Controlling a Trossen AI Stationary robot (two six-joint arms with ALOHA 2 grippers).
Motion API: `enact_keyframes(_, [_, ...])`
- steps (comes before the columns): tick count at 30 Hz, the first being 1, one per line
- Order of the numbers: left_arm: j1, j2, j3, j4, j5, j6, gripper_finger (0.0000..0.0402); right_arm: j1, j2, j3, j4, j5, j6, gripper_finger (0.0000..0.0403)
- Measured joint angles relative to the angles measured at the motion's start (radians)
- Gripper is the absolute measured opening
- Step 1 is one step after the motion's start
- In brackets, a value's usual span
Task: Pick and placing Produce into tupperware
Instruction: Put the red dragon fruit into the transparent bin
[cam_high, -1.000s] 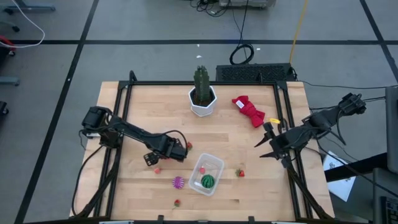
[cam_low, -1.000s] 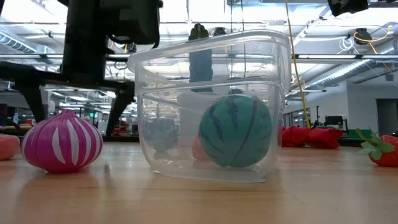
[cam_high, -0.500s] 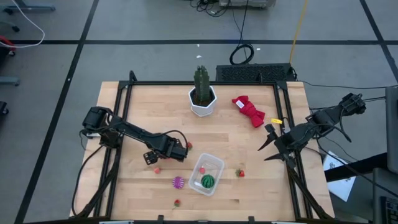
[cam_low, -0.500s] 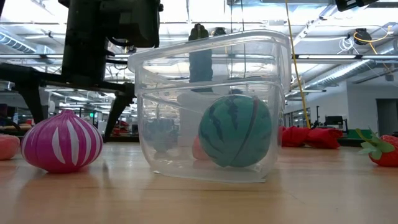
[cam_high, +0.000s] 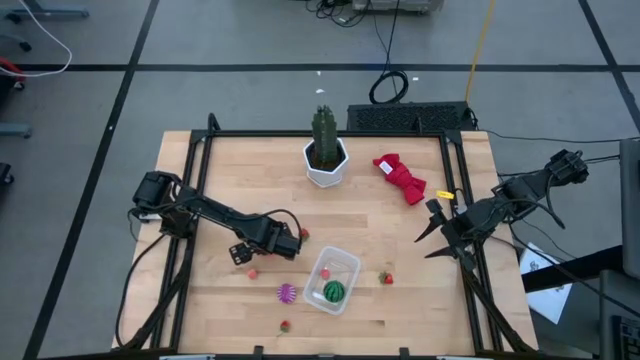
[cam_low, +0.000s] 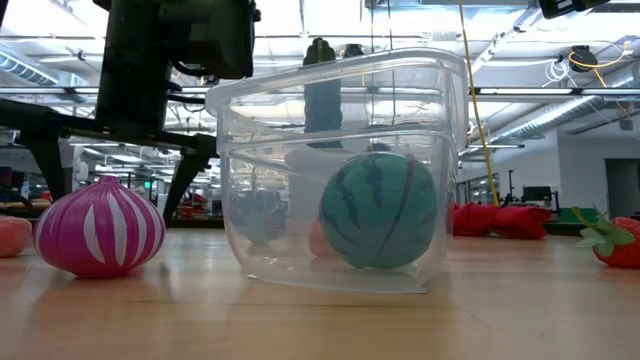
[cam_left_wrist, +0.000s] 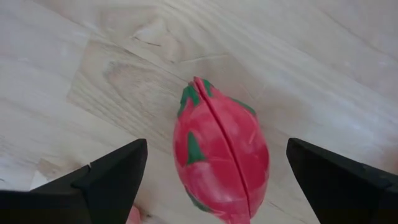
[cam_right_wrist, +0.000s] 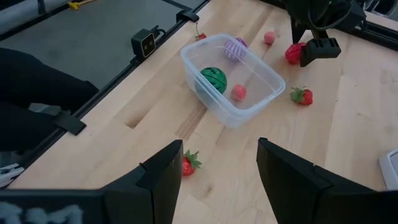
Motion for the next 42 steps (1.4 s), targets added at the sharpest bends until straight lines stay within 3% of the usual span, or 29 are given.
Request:
enact_keyframes(20, [0.000, 0.000, -0.018, -0.017, 0.000, -0.035, 0.0392, 0.000, 0.000, 0.000, -0.008, 0.000, 0.000, 0.0196])
enact_keyframes(29, [0.000, -0.006, -0.097, 0.124, -0.012, -0.063, 0.0392, 0.000, 0.000, 0.000, -0.008, 0.000, 0.000, 0.0196])
enact_keyframes(42, [0.009, -0.004, -0.106, 0.131, -0.020, -0.055, 0.0392, 0.000, 0.000, 0.000, 0.000, 0.000, 0.000, 0.0196])
